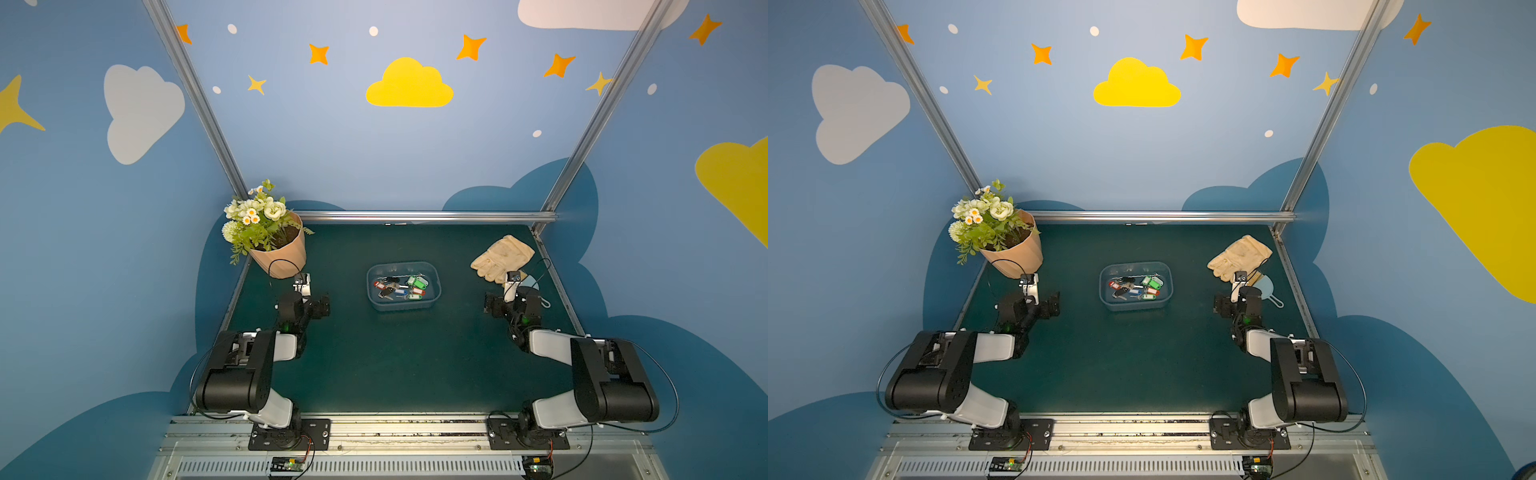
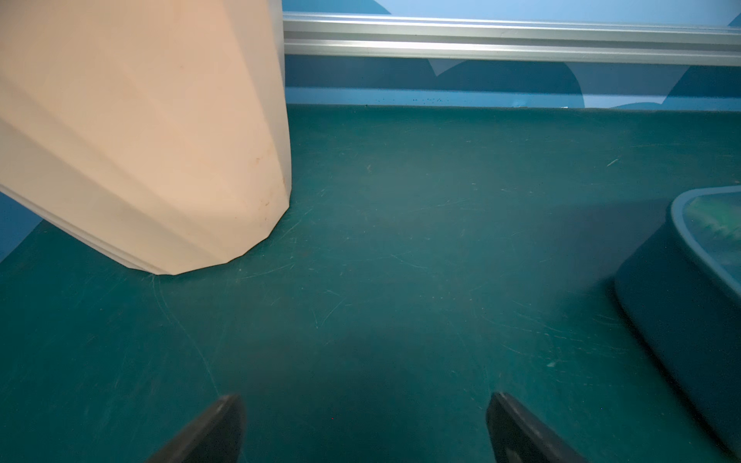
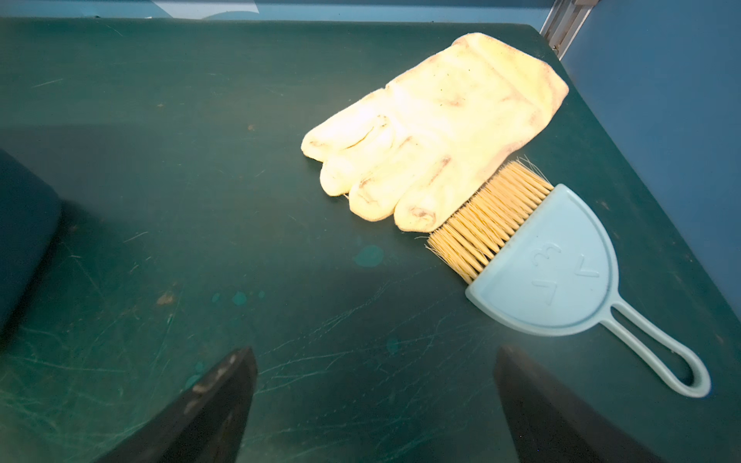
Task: Take the keys out of the storage box
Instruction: Pick up the key from the storage box.
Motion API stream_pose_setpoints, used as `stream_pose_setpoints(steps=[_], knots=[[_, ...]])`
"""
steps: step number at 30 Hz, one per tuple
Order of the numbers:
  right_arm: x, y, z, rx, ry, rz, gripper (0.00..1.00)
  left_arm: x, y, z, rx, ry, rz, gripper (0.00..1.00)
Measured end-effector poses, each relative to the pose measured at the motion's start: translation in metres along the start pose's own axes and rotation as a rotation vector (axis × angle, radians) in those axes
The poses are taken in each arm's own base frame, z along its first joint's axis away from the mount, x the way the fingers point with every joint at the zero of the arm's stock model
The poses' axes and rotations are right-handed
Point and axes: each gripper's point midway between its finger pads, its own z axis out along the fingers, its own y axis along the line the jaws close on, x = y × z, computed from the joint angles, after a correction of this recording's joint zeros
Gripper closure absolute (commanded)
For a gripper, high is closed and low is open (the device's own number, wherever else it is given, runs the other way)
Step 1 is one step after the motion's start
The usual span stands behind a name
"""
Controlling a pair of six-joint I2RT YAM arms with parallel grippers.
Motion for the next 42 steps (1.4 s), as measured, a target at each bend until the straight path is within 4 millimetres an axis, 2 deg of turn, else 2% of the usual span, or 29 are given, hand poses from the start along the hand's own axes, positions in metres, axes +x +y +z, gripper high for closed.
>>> stream_pose_setpoints(steps=[2,4,6,9,11,13,15,18,19,21,23,26,28,30,33,37,40,42], knots=[[-0.001,0.001,0.000,-0.003,0.002,-0.001,0.02,-0.002,0.000,-0.001,-0.009,0.008,0.006,0.00],[-0.006,0.003,0.000,-0.014,0.011,-0.006,0.02,-0.012,-0.001,-0.004,-0.022,0.011,0.013,0.00],[-0.021,0.007,-0.005,-0.030,0.011,-0.013,0.02,-0.042,-0.004,-0.012,-0.025,-0.033,0.015,0.00],[-0.060,0.010,-0.021,-0.041,-0.034,0.007,0.02,-0.089,-0.005,-0.028,-0.033,-0.095,-0.045,0.00],[-0.097,0.007,-0.037,-0.040,-0.087,0.064,0.02,-0.118,0.001,-0.038,-0.059,-0.099,-0.137,0.00],[-0.126,-0.002,-0.048,-0.029,-0.117,0.154,0.02,-0.137,0.009,-0.040,-0.089,-0.060,-0.216,0.00],[-0.143,-0.013,-0.051,-0.033,-0.124,0.253,0.02,-0.147,0.015,-0.035,-0.111,0.012,-0.272,0.00],[-0.146,-0.010,-0.041,-0.100,-0.053,0.307,0.02,-0.144,0.011,-0.022,-0.095,0.144,-0.286,0.00],[-0.144,0.000,-0.036,-0.130,-0.002,0.304,0.02,-0.138,0.006,-0.018,-0.081,0.190,-0.280,0.00],[-0.145,0.031,-0.030,-0.191,0.088,0.252,0.02,-0.123,-0.007,-0.017,-0.048,0.268,-0.262,0.00],[-0.152,0.080,-0.033,-0.268,0.150,0.146,0.02,-0.111,-0.019,-0.022,-0.009,0.327,-0.243,0.00],[-0.160,0.156,-0.055,-0.396,0.196,-0.015,0.02,-0.107,-0.031,-0.028,0.040,0.355,-0.225,0.00],[-0.158,0.198,-0.074,-0.475,0.225,-0.092,0.02,-0.109,-0.035,-0.032,0.056,0.351,-0.220,0.00],[-0.152,0.223,-0.087,-0.515,0.261,-0.139,0.02,-0.109,-0.037,-0.036,0.068,0.347,-0.219,0.00],[-0.138,0.247,-0.095,-0.523,0.345,-0.186,0.02,-0.108,-0.040,-0.038,0.077,0.353,-0.219,0.00],[-0.107,0.265,-0.098,-0.505,0.491,-0.230,0.04,-0.103,-0.043,-0.038,0.085,0.364,-0.216,0.00],[-0.085,0.272,-0.091,-0.474,0.597,-0.242,0.11,-0.101,-0.045,-0.038,0.089,0.372,-0.213,0.00],[-0.077,0.273,-0.081,-0.434,0.653,-0.234,0.16,-0.100,-0.047,-0.038,0.091,0.377,-0.211,0.00]])
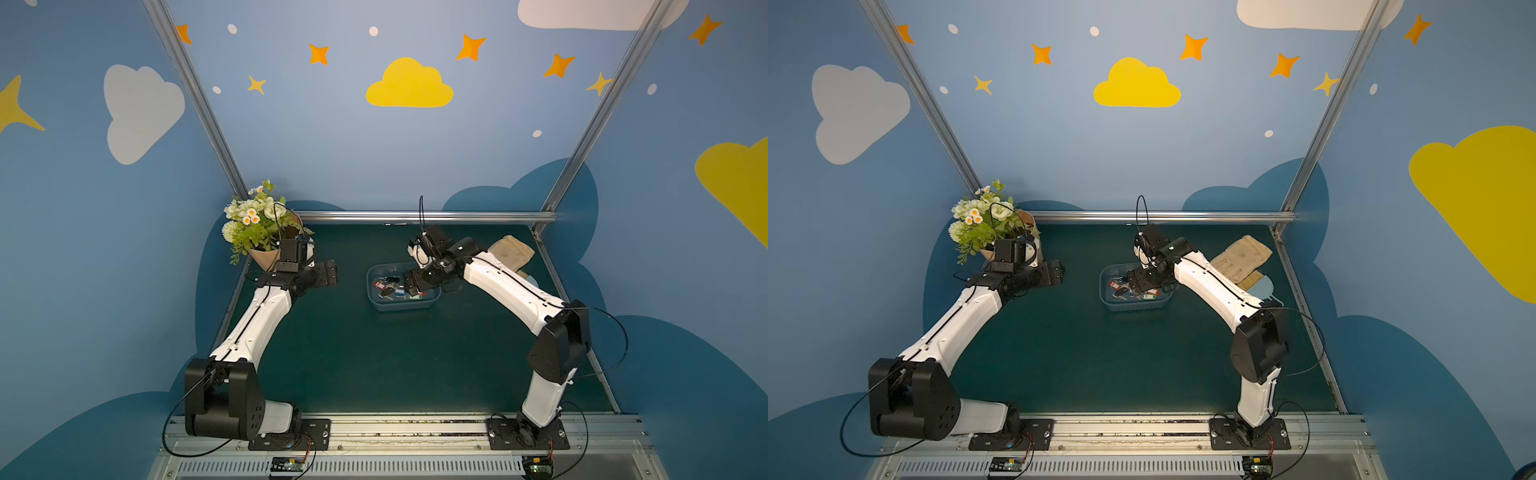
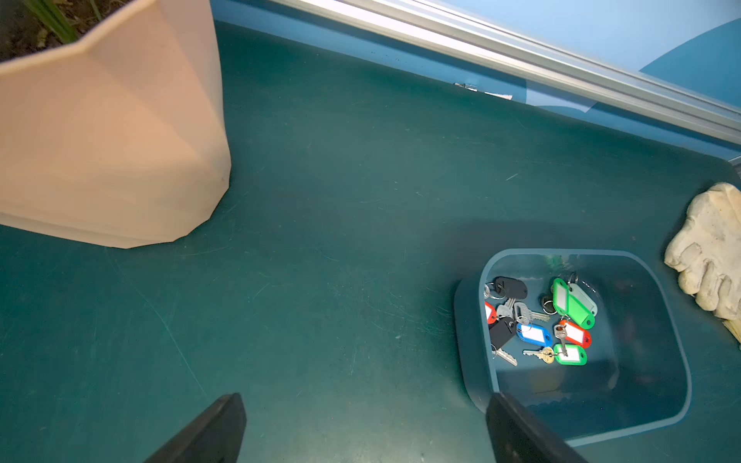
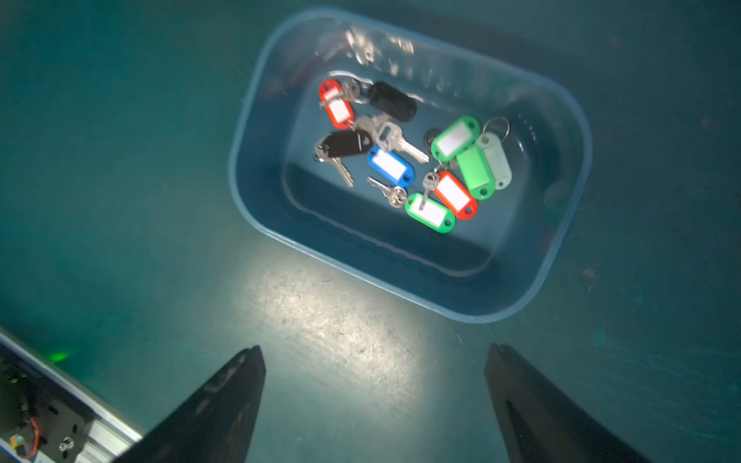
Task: Take the keys out of the storage box
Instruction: Pick up the key from the storage box.
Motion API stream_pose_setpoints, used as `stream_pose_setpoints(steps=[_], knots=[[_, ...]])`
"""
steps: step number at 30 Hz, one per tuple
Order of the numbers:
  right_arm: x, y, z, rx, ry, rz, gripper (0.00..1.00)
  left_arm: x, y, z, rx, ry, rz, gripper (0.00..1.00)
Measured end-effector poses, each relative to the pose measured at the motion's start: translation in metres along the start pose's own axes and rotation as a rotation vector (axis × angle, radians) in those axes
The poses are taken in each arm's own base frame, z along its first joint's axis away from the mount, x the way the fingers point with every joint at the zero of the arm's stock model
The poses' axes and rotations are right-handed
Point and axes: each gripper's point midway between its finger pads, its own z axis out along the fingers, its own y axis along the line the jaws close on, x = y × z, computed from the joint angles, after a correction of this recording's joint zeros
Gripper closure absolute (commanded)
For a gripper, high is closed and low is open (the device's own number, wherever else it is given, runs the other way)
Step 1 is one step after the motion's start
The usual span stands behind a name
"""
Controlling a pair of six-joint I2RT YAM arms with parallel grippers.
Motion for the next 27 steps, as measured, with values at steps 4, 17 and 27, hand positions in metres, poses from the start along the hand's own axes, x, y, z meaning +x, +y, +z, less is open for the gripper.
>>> stream_pose_setpoints(steps=[4,17,27], knots=[[-0.017,-0.008,0.022,0.048,0.064,0.081,0.31,0.004,-0.002,0.004,0.004,0.016,0.003,0.00],[-0.011,-0.019,0.083,0.116,0.248,0.174,0.47,0.008,-0.004,0.010,0.011,0.045,0.043,0.00],[-0.015,-0.028,0.112,0.129,0.260,0.201,0.57,0.009,-0.005,0.011,0.020,0.050,0.052,0.00]])
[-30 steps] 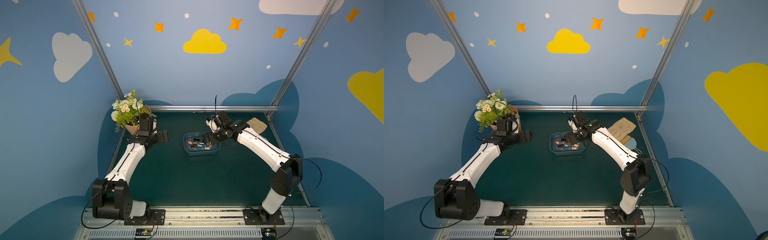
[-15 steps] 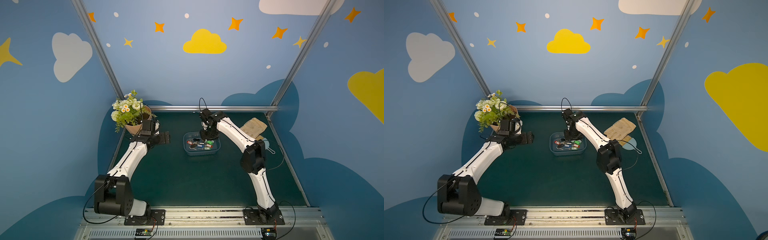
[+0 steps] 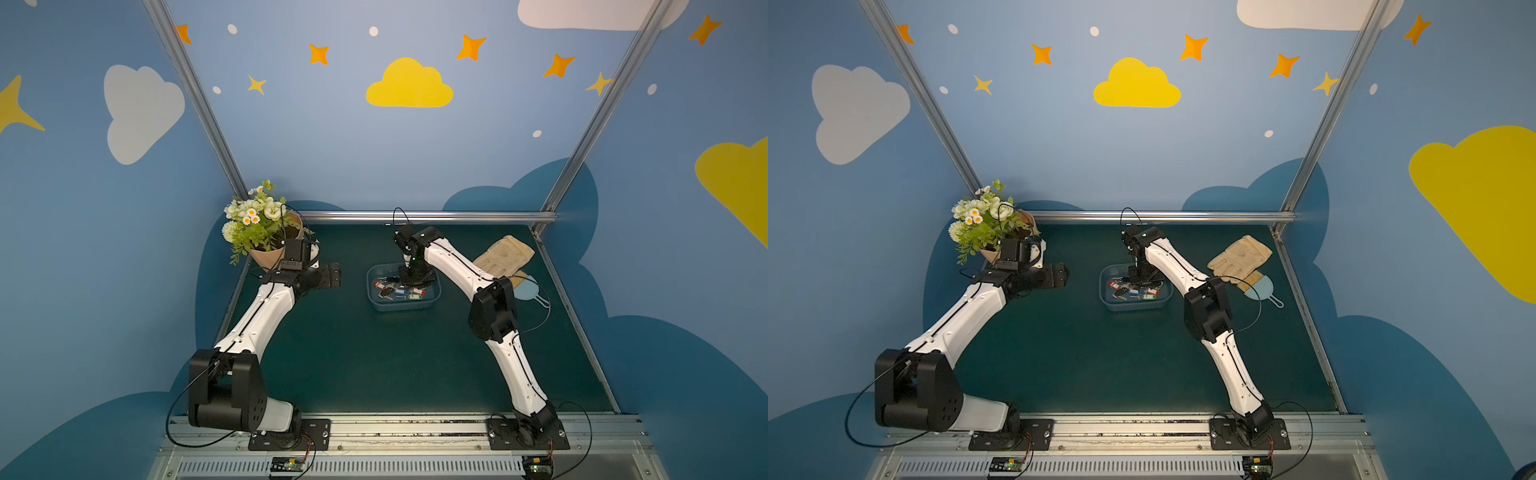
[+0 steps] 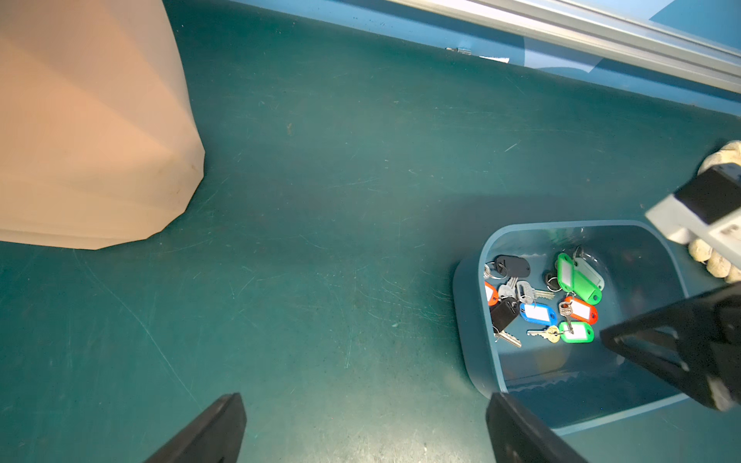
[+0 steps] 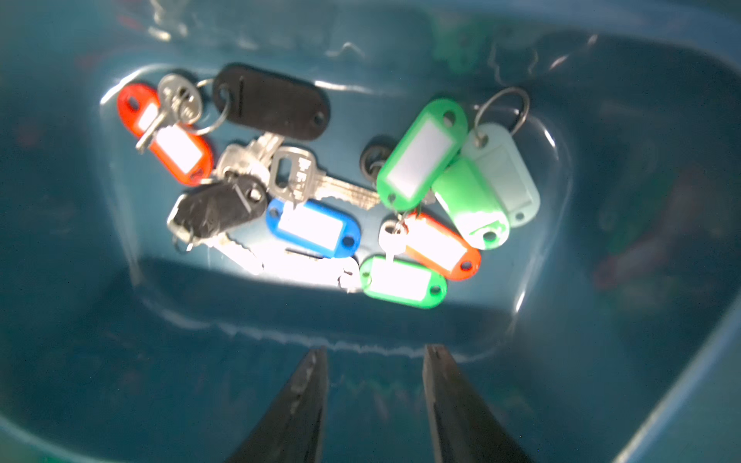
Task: Take the keys out of the storage box
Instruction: Pick up the key from the storage box.
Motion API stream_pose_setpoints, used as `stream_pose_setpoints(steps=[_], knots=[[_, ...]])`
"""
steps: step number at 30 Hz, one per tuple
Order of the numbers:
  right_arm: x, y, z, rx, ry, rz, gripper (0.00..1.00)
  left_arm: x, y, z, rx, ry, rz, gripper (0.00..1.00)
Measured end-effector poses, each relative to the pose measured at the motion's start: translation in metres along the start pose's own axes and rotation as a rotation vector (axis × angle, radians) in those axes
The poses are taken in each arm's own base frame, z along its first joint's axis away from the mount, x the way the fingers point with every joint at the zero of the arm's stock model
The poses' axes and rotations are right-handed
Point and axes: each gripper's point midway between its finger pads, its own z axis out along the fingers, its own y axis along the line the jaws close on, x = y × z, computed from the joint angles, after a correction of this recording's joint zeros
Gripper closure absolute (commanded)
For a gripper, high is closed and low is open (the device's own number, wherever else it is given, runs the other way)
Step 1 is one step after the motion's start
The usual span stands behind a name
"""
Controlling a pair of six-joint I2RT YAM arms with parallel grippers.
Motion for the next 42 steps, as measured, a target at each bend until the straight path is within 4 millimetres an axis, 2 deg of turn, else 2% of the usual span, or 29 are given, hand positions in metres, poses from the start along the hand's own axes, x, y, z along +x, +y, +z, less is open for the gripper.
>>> stream_pose_setpoints(steps=[8,15,20,27,34,42], knots=[[-0.018,-0.011,0.019,-0.015,-0.017,0.031,0.64,0.000,0.000,0.001,0.000,0.003,0.015,0.00],[-0.026,-0.006,0.022,-0.024,-0.048,0.006,0.65,0.000,0.000,0.001,0.000,0.002,0.015,0.00],[-0.028,-0.001,0.032,-0.024,-0.054,-0.016,0.67,0.000,0.000,0.001,0.000,0.002,0.015,0.00],[-0.028,0.001,0.041,-0.006,-0.056,-0.041,0.78,0.000,0.000,0.001,0.000,0.002,0.022,0.00],[-0.029,-0.001,0.041,0.021,-0.068,-0.063,1.00,-0.004,-0.001,0.000,0.001,-0.008,0.035,0.00],[-0.030,0.001,0.036,0.047,-0.085,-0.114,1.00,-0.004,-0.001,0.000,0.001,-0.008,0.038,0.00]])
